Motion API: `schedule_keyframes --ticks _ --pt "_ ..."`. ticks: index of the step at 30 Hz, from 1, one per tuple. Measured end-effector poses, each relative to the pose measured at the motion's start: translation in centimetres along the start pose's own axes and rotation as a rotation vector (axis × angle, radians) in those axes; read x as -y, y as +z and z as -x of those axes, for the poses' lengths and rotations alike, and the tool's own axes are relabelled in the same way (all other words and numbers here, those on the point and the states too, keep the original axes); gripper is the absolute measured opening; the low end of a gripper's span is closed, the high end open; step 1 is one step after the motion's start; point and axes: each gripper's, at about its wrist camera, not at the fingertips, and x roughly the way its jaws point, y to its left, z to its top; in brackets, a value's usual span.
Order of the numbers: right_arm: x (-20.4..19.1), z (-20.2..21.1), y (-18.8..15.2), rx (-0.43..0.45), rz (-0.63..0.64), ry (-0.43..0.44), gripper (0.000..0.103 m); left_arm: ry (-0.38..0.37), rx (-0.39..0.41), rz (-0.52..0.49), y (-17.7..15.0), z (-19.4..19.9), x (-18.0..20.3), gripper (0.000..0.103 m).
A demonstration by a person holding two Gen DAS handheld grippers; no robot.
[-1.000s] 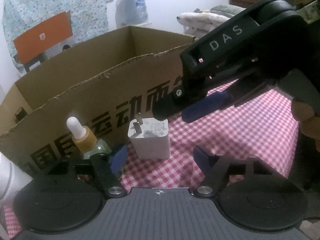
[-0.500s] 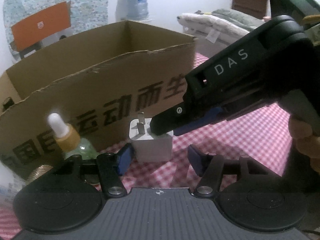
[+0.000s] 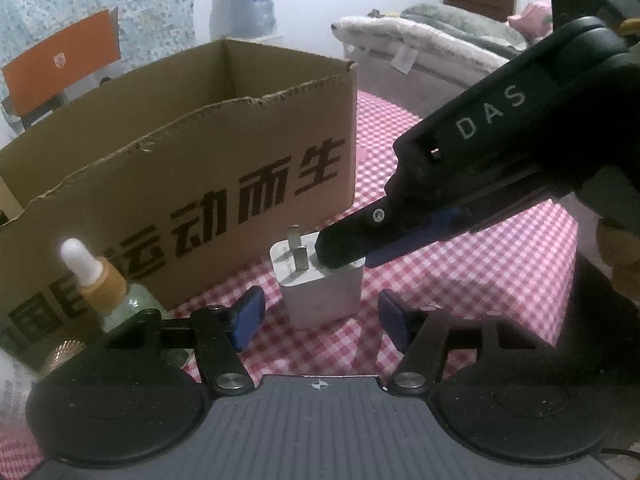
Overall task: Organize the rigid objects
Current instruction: 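Reach the right gripper to the white charger plug and grasp it, then carry the charger plug with the right gripper into the box and release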
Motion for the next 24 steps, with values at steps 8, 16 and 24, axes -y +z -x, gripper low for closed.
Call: schedule_keyframes --ticks 8,16,24 --pt "0.4 0.1 -0.6 0.009 -0.024 0.02 0.031 -0.001 -0.011 0.009 0.6 -0.9 0.0 0.056" --pt "0.1 0.1 -0.8 0.017 -0.018 0.023 0.032 0.013 -0.018 0.053 1.2 -1.2 -0.2 0.045" --pt "-1.0 0.9 -1.2 0.029 -0.003 0.018 0.032 0.015 -0.006 0.066 1.6 0.1 -0.2 0.045"
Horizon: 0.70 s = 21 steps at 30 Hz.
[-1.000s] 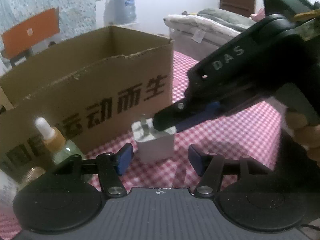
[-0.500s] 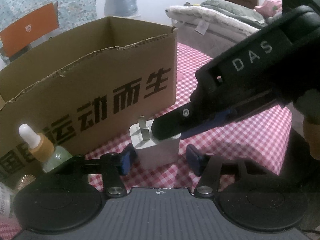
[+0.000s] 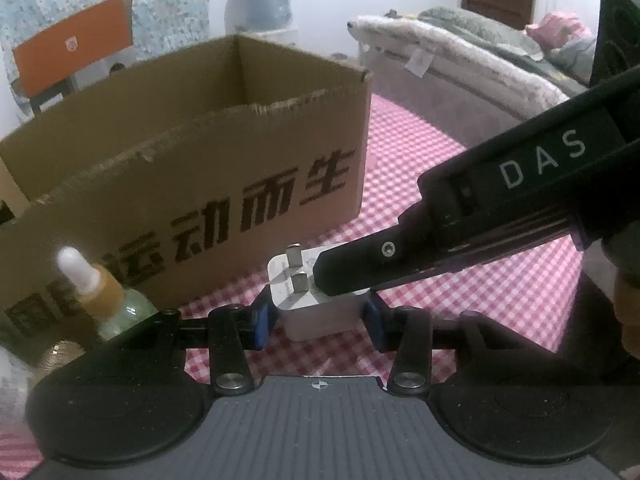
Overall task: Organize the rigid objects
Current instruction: 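Carry the charger plug with the right gripper into the box and release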
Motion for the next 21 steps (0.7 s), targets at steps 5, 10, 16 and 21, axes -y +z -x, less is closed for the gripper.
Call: schedule_keyframes --ticks 5,10,16,21 --pt "-2.2 2.0 0.1 0.046 0.041 0.022 0.032 0.013 0.05 0.004 1.1 2.8 0.1 0.045" --pt "-5.7 4.4 1.3 0.112 0.122 0.065 0.032 0.043 0.123 -0.014 3.4 6.5 -0.4 0.045" --pt "-10.4 5.0 5.1 0.156 0.244 0.104 0.032 0.042 0.15 0.018 7.9 8.8 -3.7 0.045" --pt "-12.5 2.5 9.8 0.12 0.27 0.12 0.032 0.069 0.102 0.049 11.4 7.2 -7.4 0.044"
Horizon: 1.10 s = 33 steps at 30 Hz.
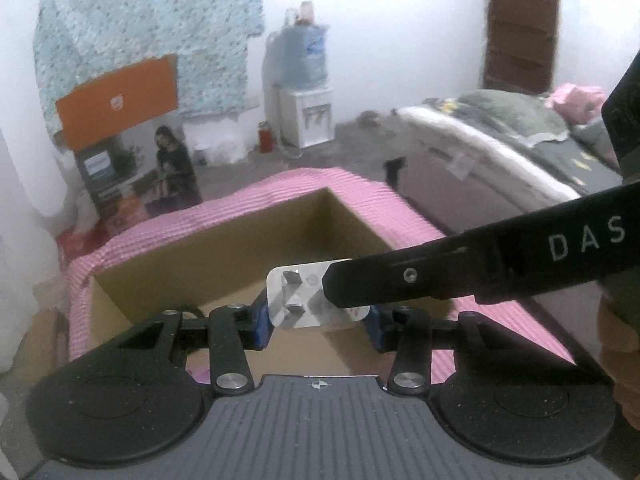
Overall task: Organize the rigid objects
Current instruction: 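Carry the charger plug with the right gripper into the box and release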
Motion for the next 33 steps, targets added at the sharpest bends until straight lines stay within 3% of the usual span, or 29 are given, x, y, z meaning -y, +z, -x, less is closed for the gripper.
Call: schedule_keyframes --ticks 8,16,26,33 --pt "4.7 -9.6 5.8 -0.161 -0.148 0.004 0.032 0.001 -0.21 0.125 2.5 -7.7 -5.6 0.042" --pt "8.8 -17.4 7.1 -0.314 -0.227 -0.043 0.032 0.048 -0.385 0.19 2.2 -14.4 -8.9 0.042" --pt "11.5 -22.2 7.4 -0.375 -0.27 -0.077 0.032 0.088 -0.47 0.204 1.7 -18.5 -9.9 0.042" --pt "12.2 -23.4 7.2 -0.364 -0.259 -0.095 0.032 0.096 -0.458 0.177 1.8 -19.2 -9.4 0.048"
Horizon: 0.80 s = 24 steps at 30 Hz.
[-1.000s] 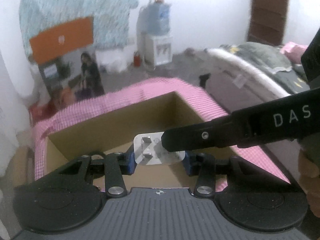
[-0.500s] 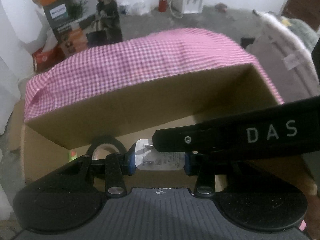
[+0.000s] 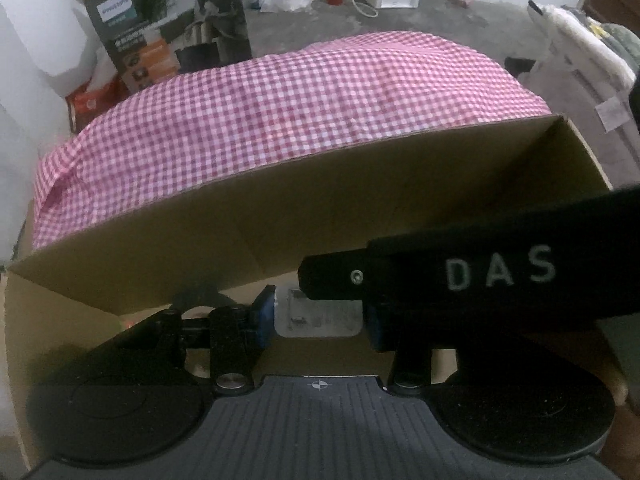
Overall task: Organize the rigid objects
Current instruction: 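Carry the charger plug with the right gripper into the box and release, then grasp the green dropper bottle by its body with the right gripper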
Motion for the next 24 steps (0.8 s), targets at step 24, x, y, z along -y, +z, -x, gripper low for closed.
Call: schedule_keyframes --ticks 24 --pt "-3.6 20.0 -13.6 0.332 0.147 0.154 0.056 -0.098 0.321 -0.07 -11.5 18.5 0.8 0.086"
